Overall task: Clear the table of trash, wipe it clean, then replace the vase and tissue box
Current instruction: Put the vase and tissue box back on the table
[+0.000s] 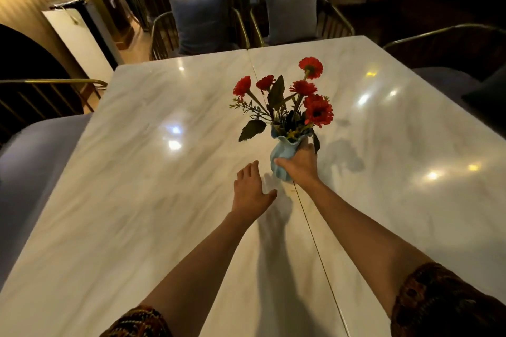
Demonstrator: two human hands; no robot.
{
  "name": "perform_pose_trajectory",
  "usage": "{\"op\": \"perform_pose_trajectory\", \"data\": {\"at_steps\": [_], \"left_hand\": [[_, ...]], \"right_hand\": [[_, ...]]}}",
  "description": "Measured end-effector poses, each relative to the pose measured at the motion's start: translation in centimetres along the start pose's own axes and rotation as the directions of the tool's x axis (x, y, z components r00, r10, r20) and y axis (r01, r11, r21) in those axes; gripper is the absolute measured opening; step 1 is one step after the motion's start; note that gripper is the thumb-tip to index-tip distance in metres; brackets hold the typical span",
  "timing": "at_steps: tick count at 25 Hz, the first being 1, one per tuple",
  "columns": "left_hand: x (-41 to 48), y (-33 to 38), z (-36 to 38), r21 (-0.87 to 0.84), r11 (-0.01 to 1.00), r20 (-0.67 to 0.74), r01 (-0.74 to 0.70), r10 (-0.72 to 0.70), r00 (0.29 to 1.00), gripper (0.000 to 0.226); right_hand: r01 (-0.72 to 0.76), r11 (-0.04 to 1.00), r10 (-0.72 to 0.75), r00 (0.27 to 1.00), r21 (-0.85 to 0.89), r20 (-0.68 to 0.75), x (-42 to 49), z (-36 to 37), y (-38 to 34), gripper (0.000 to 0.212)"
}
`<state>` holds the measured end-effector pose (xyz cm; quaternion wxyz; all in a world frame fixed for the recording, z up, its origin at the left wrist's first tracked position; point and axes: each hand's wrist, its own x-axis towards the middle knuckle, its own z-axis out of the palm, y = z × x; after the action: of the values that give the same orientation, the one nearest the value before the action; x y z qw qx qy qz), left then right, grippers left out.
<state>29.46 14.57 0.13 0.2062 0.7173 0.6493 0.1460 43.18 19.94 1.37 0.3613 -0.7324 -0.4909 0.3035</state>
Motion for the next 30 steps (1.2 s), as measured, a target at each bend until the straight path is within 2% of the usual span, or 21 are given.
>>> {"op": "perform_pose_trajectory", "data": {"at_steps": [7,12,16,18,21,23,26,28,30], "left_hand": [[3.0,0.0,1.9,0.016,1.0,0.048,0.015,-0.016,0.999,0.091],[3.4,-0.5,2.1,0.006,1.0,0.054,0.023,-0.023,0.998,0.089],[2.1,-1.2,1.3,-0.025,0.999,0.068,0.03,-0.028,0.997,0.083],[0.8,-1.9,0.4,-0.041,0.999,0.03,0.017,-0.015,0.999,0.076],[-2.4,-3.6,-1.1,-0.06,0.998,-0.024,0.008,-0.01,1.0,0.065],[-5.4,-5.2,-2.3,-0.083,0.996,-0.076,0.026,-0.032,0.997,0.059],[-11.2,-9.7,-5.2,-0.067,0.996,-0.17,0.052,-0.062,0.983,0.054],[-15.7,-14.2,-7.8,-0.039,0.995,-0.226,0.097,-0.103,0.969,0.052],[-20.4,-19.0,-10.6,-0.023,0.989,-0.283,0.149,-0.149,0.947,0.049]], "right_hand": [[0.006,0.999,-0.006,1.0,0.035,-0.018,4.2,2.5,2.1,0.09],[0.025,0.999,-0.024,0.999,0.048,-0.028,4.3,3.1,2.8,0.091],[0.029,0.99,-0.018,0.997,0.14,-0.078,2.1,2.9,3.3,0.103],[-0.031,0.998,0.038,0.991,0.054,-0.127,-0.9,3.3,3.1,0.094],[-0.065,0.992,0.044,0.981,-0.108,-0.189,-7.9,4.7,2.1,0.064],[0.013,0.989,-0.029,0.994,-0.15,-0.108,-12.7,6.4,1.2,0.053],[0.261,0.942,-0.242,0.964,-0.212,0.112,-18.9,9.9,-1.0,0.048],[0.435,0.871,-0.376,0.889,-0.228,0.26,-22.5,12.7,-3.8,0.048],[0.6,0.774,-0.504,0.777,-0.202,0.378,-26.0,15.6,-7.0,0.049]]}}
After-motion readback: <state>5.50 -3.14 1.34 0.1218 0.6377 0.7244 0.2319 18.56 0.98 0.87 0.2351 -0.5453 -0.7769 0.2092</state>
